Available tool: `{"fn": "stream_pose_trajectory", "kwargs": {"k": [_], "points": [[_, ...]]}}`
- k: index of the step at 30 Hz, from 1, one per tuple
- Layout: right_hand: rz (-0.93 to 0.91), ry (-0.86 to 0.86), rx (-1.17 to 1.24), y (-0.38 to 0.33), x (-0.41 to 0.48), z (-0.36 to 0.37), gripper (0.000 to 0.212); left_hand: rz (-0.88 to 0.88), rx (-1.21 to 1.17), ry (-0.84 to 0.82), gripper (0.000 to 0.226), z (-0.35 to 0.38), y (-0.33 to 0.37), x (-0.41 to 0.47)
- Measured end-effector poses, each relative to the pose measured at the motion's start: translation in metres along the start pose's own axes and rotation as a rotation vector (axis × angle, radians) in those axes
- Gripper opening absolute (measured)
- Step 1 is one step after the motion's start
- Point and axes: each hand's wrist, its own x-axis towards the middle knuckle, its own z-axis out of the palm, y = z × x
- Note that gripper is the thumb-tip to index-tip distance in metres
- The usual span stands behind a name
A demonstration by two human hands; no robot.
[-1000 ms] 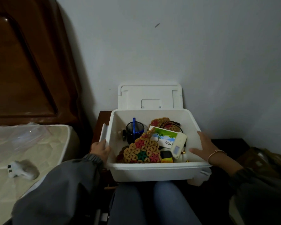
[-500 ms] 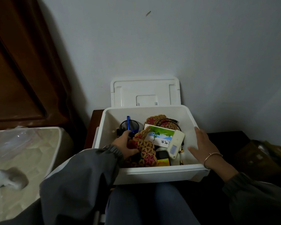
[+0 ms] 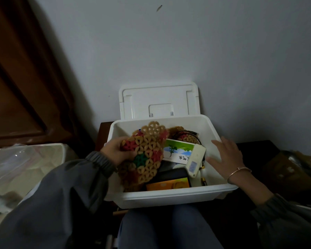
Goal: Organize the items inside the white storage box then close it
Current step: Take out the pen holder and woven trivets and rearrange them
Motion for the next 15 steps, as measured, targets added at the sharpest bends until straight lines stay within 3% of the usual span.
{"fn": "stream_pose_trajectory", "kwargs": {"k": [4, 7, 9, 11, 13, 15], "points": [[-0.156, -0.026, 0.614, -0.047, -0.002, -0.015, 0.043, -0.079, -0.435, -0.018, 0.031, -0.015, 0.011, -0.004], [0.002, -0.324, 1.062, -0.088, -0.002, -0.016, 0.050, -0.097, -0.706, -0.130, 0.036, -0.016, 0.011, -0.002], [0.124, -0.590, 1.340, -0.111, 0.000, -0.011, 0.064, -0.126, -0.848, -0.150, 0.039, -0.011, 0.005, 0.001], [0.159, -0.751, 1.589, -0.129, 0.004, -0.006, 0.067, -0.157, -0.929, -0.161, 0.049, -0.001, -0.006, 0.003], [0.167, -0.724, 1.735, -0.147, 0.007, -0.002, 0.058, -0.182, -0.949, -0.162, 0.057, 0.009, -0.014, 0.004], [0.191, -0.576, 1.739, -0.160, 0.010, 0.004, 0.047, -0.208, -0.964, -0.129, 0.057, 0.014, -0.019, 0.005]]}}
